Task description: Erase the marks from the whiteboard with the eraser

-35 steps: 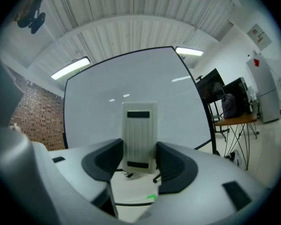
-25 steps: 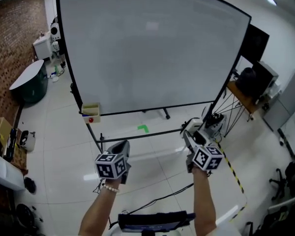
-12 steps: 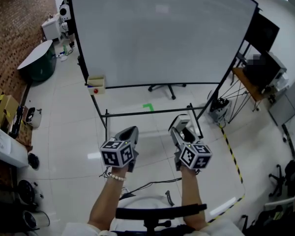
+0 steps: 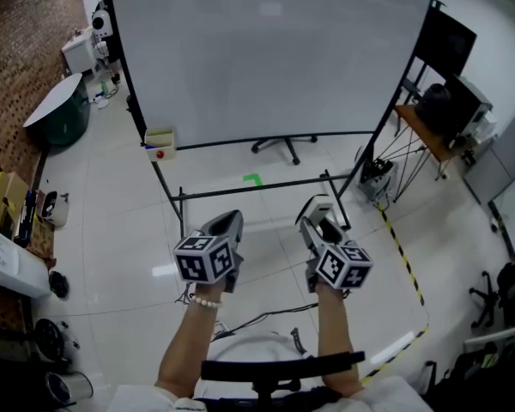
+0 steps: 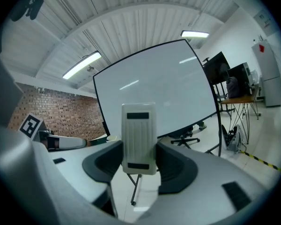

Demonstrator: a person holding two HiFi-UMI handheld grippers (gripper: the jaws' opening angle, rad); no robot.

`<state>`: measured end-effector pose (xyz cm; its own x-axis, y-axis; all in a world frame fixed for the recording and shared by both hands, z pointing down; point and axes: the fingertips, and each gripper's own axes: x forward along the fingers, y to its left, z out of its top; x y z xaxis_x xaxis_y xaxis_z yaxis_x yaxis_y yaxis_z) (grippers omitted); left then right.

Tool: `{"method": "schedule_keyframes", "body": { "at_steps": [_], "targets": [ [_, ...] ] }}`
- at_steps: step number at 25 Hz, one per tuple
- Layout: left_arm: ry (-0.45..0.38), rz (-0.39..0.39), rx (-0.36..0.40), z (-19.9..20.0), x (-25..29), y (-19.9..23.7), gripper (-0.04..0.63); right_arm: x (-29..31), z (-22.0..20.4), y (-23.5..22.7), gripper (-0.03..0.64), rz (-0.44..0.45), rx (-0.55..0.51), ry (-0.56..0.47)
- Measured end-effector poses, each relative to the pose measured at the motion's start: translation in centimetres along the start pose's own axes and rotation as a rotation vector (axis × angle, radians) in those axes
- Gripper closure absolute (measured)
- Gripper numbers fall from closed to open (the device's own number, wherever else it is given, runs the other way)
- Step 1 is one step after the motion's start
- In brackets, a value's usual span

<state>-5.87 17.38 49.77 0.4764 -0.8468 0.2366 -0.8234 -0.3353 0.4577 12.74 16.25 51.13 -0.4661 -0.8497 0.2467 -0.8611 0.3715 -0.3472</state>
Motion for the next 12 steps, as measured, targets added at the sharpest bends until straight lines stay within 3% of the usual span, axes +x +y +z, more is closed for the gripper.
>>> {"method": "schedule_keyframes", "body": {
  "at_steps": [12],
  "targets": [
    [0.010,-0.027,-0.052,-0.5,0.3,0.8,0.607,-0.5,-0.1,-0.9,0.368,-0.030,0.046,-0.020]
  ]
}}
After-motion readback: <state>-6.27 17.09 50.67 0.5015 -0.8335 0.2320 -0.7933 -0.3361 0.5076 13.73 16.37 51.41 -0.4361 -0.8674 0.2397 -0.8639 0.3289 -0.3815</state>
